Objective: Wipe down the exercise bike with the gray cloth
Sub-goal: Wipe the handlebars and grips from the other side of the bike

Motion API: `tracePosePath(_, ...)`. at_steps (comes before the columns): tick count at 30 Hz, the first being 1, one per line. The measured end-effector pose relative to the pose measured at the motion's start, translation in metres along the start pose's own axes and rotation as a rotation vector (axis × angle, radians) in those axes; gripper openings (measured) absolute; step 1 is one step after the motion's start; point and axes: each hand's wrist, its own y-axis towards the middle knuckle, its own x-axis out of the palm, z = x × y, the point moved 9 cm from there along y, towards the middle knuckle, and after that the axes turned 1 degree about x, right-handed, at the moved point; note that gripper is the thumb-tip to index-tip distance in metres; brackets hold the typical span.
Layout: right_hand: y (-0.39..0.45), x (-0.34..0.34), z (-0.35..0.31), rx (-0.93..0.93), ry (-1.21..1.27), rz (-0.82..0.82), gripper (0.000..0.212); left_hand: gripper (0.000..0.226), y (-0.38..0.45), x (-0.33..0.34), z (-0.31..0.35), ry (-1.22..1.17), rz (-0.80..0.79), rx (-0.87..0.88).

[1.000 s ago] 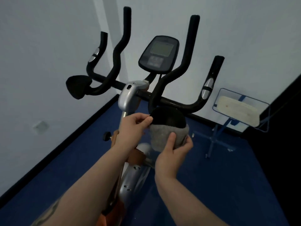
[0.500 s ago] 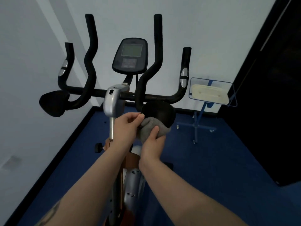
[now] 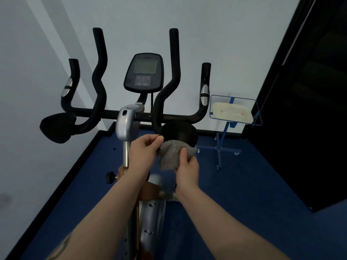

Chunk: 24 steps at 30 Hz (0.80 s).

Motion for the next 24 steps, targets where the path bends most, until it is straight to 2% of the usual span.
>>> tracePosePath(3, -0.001, 0.001, -0.010, -0.075, -0.167, 0.055, 0.034, 0.006, -0.001, 0.000, 0.001, -0.023, -0.002, 0.006)
tracePosePath(5, 0.002, -0.002, -0.018, -0.118, -0.275, 0.044, 0.031, 0.006, 0.000, 0.000, 0.002, -0.012, -0.011, 0.016)
tracePosePath(9, -0.006, -0.035, -0.056, -0.396, -0.353, 0.129, 0.019, 0.009, 0.002, -0.001, 0.002, 0.006, -0.013, 0.005)
tracePosePath(12, -0.004, -0.028, -0.087, -0.559, -0.450, 0.144, 0.031, 0.003, 0.001, -0.001, 0.004, 0.006, 0.010, 0.020)
tracePosePath(14, 0.005, -0.013, -0.106, -0.637, -0.770, 0.164, 0.036, 0.006, 0.002, -0.001, 0.005, 0.004, 0.016, 0.029)
tracePosePath(16, 0.006, -0.005, -0.124, -0.751, -1.137, 0.268, 0.041, 0.004, 0.002, 0.000, 0.003, -0.008, 0.005, 0.026)
tracePosePath(17, 0.004, 0.000, -0.128, -0.811, -1.244, 0.270, 0.044, 0.007, 0.002, 0.000, 0.002, -0.007, 0.005, 0.029)
tracePosePath(19, 0.000, 0.009, -0.119, -0.860, -1.328, 0.171, 0.053, 0.013, 0.003, 0.001, 0.002, -0.006, 0.007, 0.044)
tracePosePath(21, 0.002, 0.015, -0.104, -0.819, -1.325, 0.081, 0.059, 0.008, 0.003, 0.001, 0.001, -0.012, 0.029, 0.059)
tracePosePath(24, 0.016, 0.025, -0.104, -0.786, -1.389, 0.023, 0.053, 0.006, 0.000, 0.003, -0.001, 0.017, 0.082, 0.078)
